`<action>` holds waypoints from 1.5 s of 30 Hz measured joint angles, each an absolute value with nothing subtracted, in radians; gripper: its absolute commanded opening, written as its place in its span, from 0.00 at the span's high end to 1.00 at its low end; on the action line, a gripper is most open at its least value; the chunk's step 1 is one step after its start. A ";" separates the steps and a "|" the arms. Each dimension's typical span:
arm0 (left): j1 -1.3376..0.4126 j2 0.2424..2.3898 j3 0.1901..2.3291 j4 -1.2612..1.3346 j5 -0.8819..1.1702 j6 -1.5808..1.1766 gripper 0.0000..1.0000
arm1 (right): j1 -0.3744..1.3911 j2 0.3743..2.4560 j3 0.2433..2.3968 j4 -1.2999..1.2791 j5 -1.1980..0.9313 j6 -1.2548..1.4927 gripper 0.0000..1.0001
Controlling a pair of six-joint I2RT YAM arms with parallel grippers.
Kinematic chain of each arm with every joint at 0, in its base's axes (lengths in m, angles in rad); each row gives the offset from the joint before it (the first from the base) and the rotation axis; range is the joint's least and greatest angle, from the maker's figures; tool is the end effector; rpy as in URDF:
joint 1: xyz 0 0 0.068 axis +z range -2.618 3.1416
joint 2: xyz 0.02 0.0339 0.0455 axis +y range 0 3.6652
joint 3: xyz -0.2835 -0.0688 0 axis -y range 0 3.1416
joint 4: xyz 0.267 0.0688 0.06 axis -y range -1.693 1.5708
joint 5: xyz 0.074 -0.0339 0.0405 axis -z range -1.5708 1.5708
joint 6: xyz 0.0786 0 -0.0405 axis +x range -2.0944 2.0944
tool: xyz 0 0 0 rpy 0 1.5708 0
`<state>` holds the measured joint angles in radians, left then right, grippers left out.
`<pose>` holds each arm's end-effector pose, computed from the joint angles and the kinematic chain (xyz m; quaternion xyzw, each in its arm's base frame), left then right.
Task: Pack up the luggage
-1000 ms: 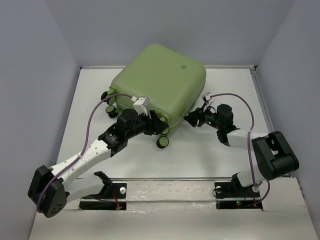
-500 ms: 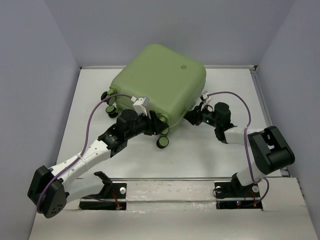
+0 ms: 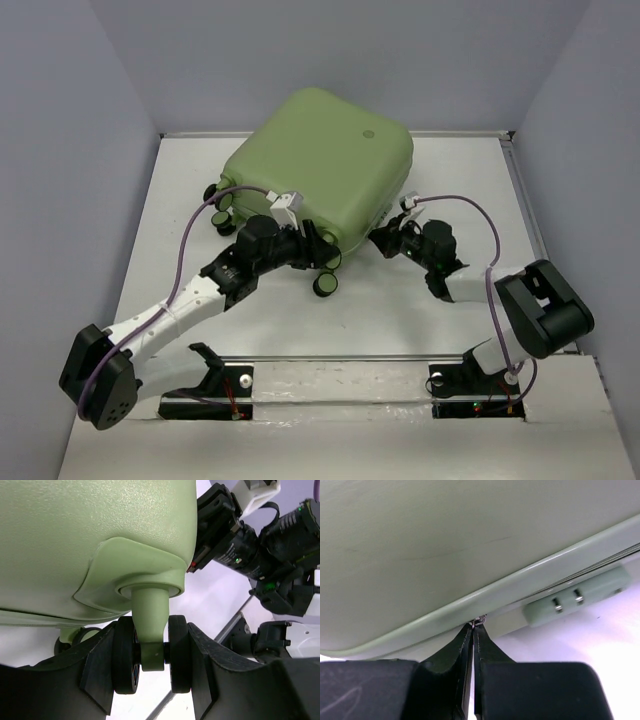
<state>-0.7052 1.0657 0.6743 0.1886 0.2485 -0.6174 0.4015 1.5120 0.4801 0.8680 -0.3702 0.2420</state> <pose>0.2156 -0.2089 0.2850 0.1120 0.7649 -0.4609 0.4359 0.2992 0.1579 0.1741 -0.1784 0.7377 0.3342 0.5588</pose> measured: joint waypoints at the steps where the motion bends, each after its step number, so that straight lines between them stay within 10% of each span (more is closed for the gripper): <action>1: -0.705 1.082 0.685 0.190 0.258 -0.619 0.94 | 0.429 1.501 0.467 0.873 -0.341 0.249 0.93; 22: -0.680 1.396 1.100 -0.200 0.513 -0.661 0.94 | 0.971 1.237 0.358 0.675 0.500 0.371 0.93; 32: -0.656 1.361 1.053 -0.119 0.493 -0.627 0.94 | 1.150 0.937 0.312 0.456 0.378 0.435 0.93; 45: -0.633 1.475 1.106 0.017 0.448 -0.669 0.94 | 1.258 1.292 0.482 0.511 0.202 0.455 0.92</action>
<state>-0.6327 1.4754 1.1057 0.0170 0.4477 -0.6689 1.2579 1.2922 0.4820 0.5110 0.2016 0.4545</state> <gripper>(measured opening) 0.592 0.067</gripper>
